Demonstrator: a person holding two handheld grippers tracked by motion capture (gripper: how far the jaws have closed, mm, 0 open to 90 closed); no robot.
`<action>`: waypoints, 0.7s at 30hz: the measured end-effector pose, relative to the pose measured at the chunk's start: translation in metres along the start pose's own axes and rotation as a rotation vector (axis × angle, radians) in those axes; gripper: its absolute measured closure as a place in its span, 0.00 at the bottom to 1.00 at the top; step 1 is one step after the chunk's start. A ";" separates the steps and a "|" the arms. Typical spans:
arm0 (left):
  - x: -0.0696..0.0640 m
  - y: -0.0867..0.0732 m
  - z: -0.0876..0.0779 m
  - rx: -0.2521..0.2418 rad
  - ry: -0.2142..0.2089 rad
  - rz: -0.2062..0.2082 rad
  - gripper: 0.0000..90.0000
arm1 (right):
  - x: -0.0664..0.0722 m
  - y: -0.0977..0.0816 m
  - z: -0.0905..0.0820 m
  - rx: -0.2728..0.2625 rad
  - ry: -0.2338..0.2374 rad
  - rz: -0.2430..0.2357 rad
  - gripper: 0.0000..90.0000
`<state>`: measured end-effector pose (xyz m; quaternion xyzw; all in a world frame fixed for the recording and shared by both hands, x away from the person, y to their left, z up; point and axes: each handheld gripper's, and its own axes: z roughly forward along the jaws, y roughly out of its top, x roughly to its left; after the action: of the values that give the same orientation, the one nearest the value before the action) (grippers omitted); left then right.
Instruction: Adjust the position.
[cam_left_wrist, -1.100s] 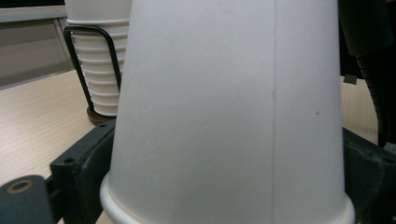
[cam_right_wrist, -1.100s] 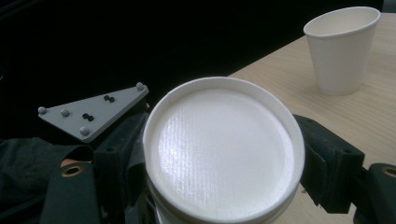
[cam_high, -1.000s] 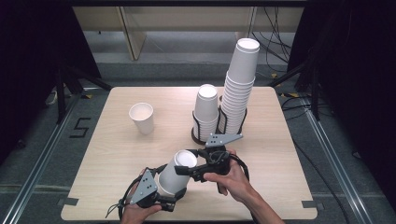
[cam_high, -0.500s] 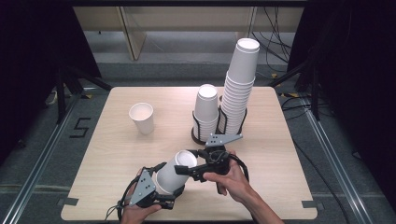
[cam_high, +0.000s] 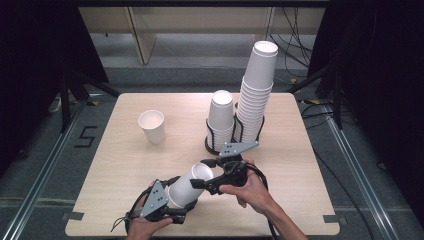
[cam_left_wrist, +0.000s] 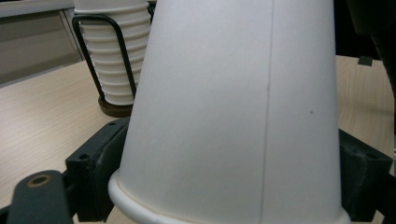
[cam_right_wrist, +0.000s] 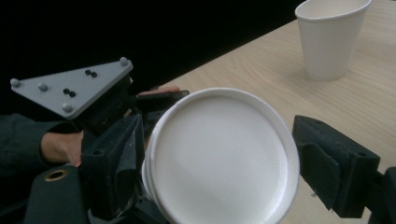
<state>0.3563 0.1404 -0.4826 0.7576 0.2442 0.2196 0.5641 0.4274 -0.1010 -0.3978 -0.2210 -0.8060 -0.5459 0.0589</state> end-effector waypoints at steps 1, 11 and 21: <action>0.000 -0.001 0.001 -0.003 -0.003 -0.001 0.15 | 0.001 0.000 -0.001 0.005 -0.009 -0.009 0.21; 0.003 0.005 -0.003 0.113 -0.036 0.081 0.16 | 0.006 0.006 -0.011 0.120 -0.087 -0.137 0.18; -0.001 0.005 -0.002 0.236 -0.073 0.145 0.16 | 0.020 0.007 -0.014 0.274 -0.089 -0.288 0.19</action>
<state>0.3553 0.1403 -0.4774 0.8418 0.1922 0.2018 0.4624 0.4106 -0.1057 -0.3792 -0.1172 -0.8979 -0.4235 -0.0258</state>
